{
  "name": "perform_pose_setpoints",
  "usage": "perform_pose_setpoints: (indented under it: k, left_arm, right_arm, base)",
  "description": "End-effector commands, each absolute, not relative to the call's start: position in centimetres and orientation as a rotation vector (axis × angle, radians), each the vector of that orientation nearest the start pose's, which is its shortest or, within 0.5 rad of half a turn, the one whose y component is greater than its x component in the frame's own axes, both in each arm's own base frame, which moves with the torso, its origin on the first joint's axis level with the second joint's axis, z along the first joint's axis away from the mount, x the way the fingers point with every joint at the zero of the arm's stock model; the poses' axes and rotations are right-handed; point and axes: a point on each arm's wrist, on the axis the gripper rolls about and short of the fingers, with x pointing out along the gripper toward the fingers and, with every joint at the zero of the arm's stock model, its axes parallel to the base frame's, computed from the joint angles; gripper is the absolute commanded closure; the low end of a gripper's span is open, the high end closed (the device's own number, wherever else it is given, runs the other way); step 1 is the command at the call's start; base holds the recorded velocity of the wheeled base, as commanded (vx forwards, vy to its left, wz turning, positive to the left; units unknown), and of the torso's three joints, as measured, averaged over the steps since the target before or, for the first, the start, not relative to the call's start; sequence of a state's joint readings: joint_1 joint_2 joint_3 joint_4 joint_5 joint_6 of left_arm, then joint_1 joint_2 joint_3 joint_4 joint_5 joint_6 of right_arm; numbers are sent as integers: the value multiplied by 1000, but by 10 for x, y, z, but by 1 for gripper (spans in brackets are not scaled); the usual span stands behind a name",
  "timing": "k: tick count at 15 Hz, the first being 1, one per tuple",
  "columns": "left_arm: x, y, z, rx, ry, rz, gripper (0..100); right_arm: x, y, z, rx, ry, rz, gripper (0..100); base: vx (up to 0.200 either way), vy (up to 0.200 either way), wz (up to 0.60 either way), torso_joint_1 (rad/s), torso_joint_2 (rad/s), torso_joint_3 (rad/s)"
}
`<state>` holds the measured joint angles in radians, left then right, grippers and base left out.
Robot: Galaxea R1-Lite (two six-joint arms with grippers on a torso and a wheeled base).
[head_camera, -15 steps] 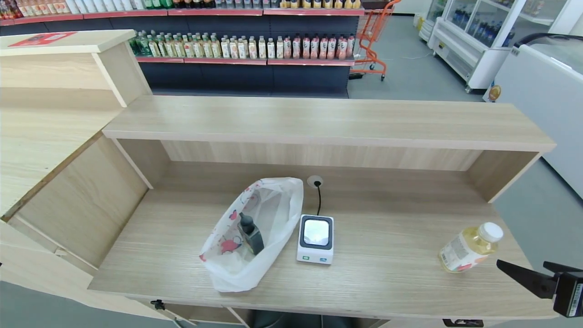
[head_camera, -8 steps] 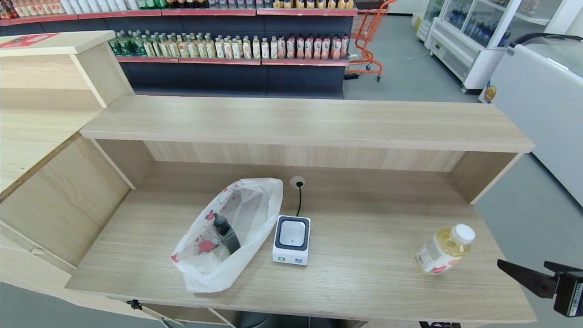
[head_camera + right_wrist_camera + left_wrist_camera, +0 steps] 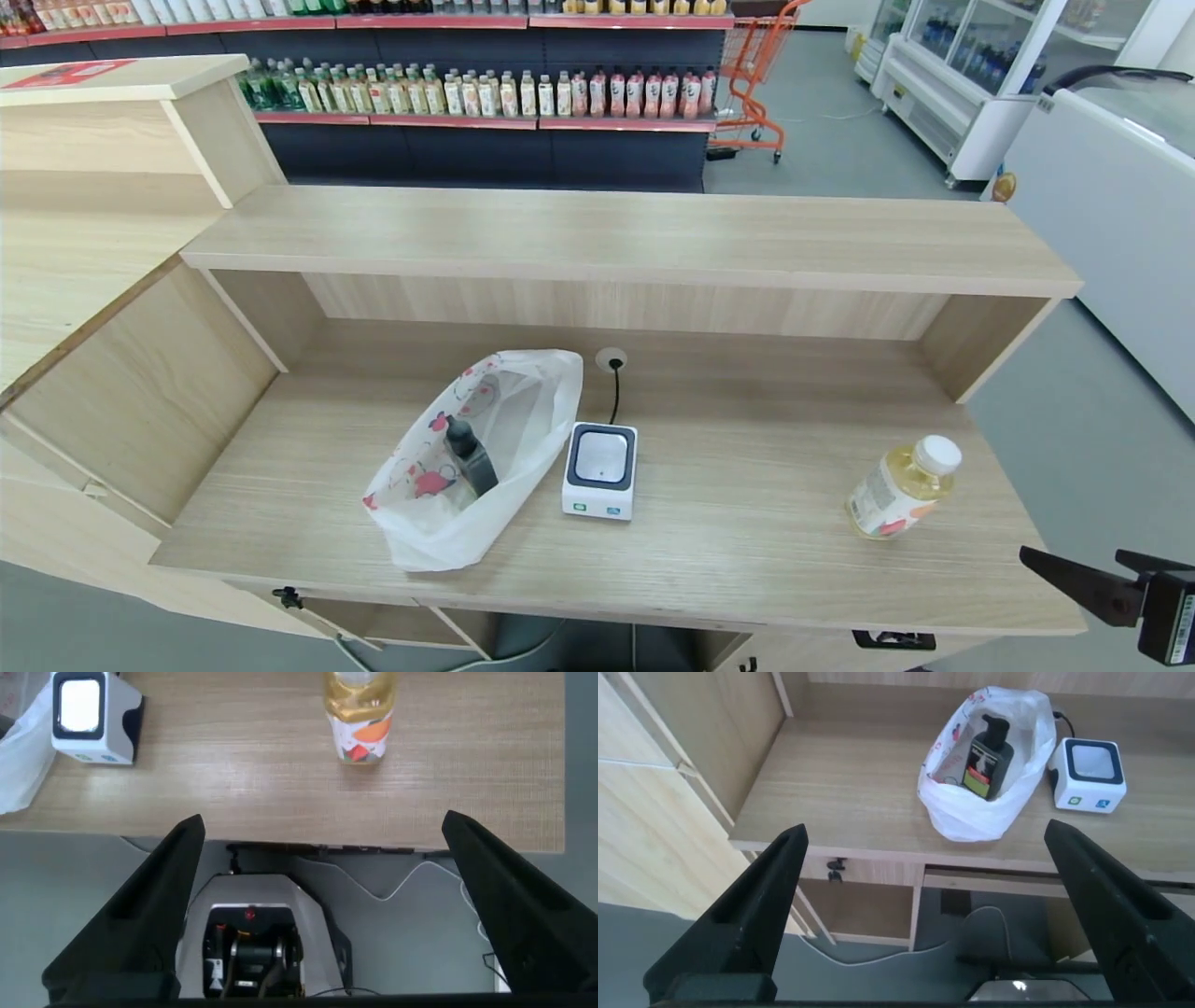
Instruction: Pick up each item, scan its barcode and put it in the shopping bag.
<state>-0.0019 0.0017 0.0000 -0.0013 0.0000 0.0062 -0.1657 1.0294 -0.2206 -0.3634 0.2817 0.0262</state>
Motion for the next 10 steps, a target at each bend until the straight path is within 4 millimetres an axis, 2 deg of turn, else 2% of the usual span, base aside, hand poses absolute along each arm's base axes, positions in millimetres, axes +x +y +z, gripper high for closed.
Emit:
perform_pose_setpoints:
  k: [1, 9, 10]
  left_arm:
    - [-23, 0, 76, 6, 2, -2, 0]
    - [-23, 0, 76, 8, 2, -2, 0]
    - [-23, 0, 76, 6, 2, -2, 0]
  right_arm:
    - [108, -12, 140, 122, 424, 109, 0]
    - [77, -7, 138, 130, 459, 107, 0]
    - [75, -6, 138, 131, 465, 104, 0]
  base:
    - [0, 0, 0, 0, 0, 0]
    - [0, -200, 0, 6, 1, 2]
    - [0, 0, 0, 0, 0, 0]
